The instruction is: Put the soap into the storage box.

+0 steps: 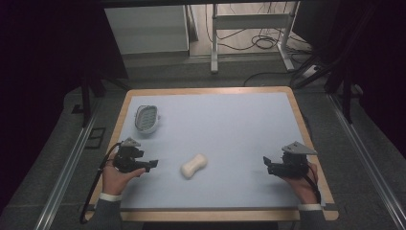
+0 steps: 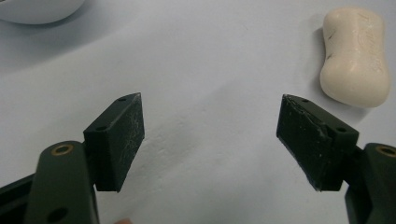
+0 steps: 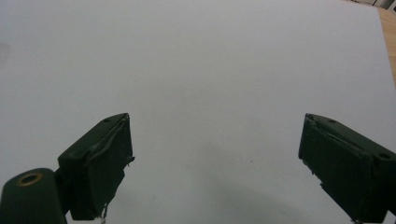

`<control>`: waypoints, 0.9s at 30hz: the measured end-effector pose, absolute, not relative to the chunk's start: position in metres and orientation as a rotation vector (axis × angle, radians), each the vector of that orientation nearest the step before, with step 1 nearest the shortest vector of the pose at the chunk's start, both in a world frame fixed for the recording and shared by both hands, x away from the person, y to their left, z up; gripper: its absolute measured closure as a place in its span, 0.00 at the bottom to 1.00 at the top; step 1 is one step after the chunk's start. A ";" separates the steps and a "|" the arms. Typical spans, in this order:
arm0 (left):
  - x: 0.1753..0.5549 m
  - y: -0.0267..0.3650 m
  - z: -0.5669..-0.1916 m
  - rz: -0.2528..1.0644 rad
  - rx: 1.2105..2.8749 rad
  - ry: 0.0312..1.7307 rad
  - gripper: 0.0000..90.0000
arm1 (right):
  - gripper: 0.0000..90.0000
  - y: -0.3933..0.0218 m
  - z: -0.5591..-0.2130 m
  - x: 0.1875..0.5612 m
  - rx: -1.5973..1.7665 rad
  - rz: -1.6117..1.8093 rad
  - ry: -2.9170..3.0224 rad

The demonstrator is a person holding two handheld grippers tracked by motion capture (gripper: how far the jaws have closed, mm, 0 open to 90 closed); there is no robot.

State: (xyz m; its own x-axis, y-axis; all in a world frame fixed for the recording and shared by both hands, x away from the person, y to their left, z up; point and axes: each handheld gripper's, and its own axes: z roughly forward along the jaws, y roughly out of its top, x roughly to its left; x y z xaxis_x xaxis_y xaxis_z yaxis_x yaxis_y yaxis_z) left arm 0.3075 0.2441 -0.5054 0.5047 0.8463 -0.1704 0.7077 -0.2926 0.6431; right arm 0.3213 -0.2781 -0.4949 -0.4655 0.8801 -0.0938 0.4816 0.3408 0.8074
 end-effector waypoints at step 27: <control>0.302 0.241 -0.500 0.260 2.040 1.238 0.26 | 0.11 -0.286 -0.499 0.318 1.227 0.959 2.099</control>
State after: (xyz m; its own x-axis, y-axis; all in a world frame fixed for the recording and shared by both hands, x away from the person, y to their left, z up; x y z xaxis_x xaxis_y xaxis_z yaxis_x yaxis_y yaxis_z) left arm 0.3019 0.2410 -0.4997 0.5174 0.8348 -0.1883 0.6885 -0.2754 0.6709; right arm 0.3178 -0.2857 -0.4994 -0.4534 0.8874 -0.0834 0.5176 0.3383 0.7859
